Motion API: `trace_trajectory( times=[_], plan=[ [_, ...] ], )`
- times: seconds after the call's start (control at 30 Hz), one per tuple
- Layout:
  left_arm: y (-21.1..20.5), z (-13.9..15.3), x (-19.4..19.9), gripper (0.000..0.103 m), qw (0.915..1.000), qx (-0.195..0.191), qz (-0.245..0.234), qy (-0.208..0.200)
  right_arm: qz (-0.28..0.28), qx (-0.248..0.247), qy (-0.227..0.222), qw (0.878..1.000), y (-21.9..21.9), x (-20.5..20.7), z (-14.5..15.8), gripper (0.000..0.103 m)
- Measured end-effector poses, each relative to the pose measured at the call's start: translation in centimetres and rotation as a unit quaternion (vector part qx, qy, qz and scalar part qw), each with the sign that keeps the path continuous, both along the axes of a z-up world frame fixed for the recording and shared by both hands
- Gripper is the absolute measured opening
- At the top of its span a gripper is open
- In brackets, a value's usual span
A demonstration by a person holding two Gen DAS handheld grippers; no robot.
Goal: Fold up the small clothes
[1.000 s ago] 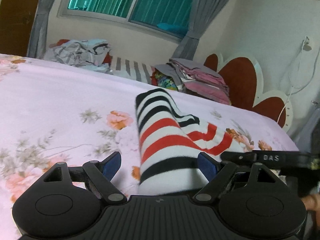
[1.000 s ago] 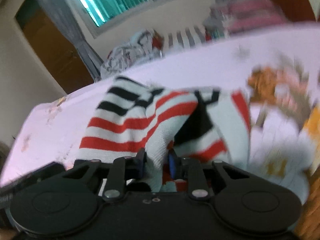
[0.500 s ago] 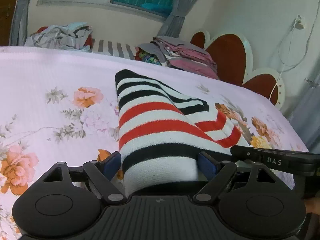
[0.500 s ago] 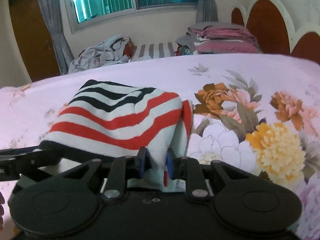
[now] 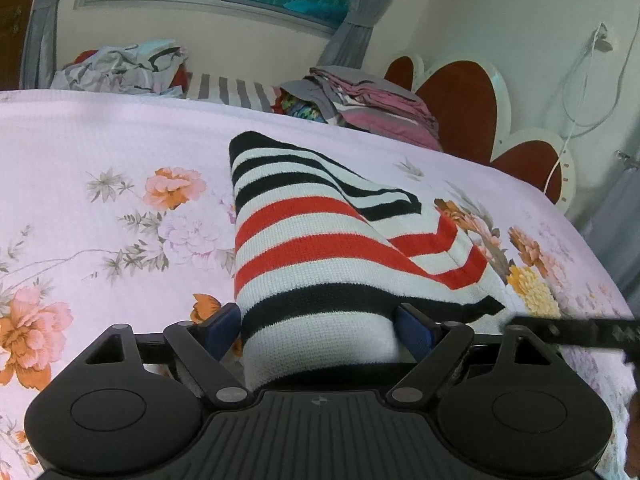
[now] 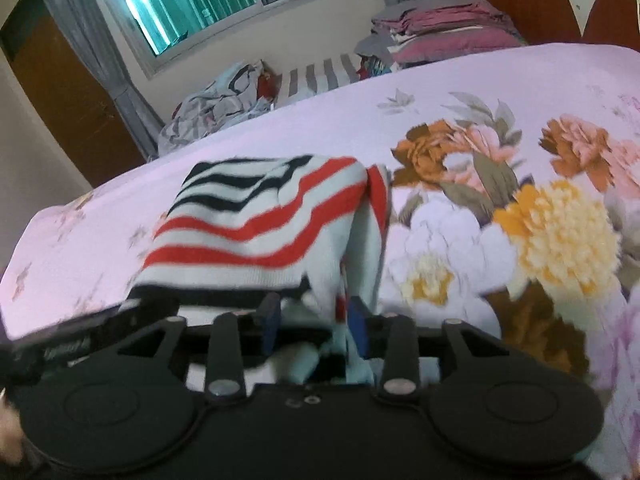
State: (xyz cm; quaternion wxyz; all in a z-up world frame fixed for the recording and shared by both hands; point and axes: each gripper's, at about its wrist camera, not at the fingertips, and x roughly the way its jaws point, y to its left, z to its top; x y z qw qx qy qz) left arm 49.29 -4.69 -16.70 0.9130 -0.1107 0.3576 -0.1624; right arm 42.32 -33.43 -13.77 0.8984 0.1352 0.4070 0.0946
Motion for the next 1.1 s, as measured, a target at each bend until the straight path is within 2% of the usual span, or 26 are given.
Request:
trace_trajectory(
  times=[0.17,0.3,0.43,0.57,0.67,0.77,0.9,1.0,1.1],
  plan=[
    [0.0,0.0,0.0,0.083,1.0000,0.002,-0.002,0.000,0.018,-0.016,0.011,1.000,0.6,-2.5,-0.2,0.036],
    [-0.1,-0.1,0.0,0.083,1.0000,0.006,-0.004,-0.001,0.017,-0.016,0.016,1.000,0.1,-3.9,-0.5,0.025],
    [-0.3,-0.1,0.0,0.083,1.0000,0.009,-0.004,0.000,0.022,-0.028,0.029,0.999,-0.1,-4.7,-0.8,0.020],
    [-0.4,-0.1,-0.1,0.083,0.9999,0.014,-0.006,-0.001,0.022,-0.039,0.031,0.999,-0.1,-5.2,-1.1,0.019],
    [-0.4,-0.1,0.0,0.083,0.9998,0.019,-0.009,0.001,0.017,-0.042,0.054,0.998,0.1,-4.8,-2.3,0.019],
    [-0.4,0.0,0.0,0.083,0.9998,0.020,-0.009,0.002,0.023,-0.041,0.051,0.998,0.2,-4.7,-1.7,0.022],
    [-0.5,0.2,0.1,0.083,0.9997,0.023,-0.009,0.004,0.013,-0.023,0.034,0.999,-0.8,-4.6,-0.2,0.037],
    [-0.5,0.5,0.1,0.083,0.9996,0.026,-0.010,0.006,0.001,-0.012,0.017,1.000,-1.6,-3.7,1.1,0.042],
    [-0.5,1.4,0.1,0.083,0.9995,0.028,-0.014,0.000,-0.013,-0.002,0.007,1.000,-2.5,-1.9,1.9,0.042]
  ],
)
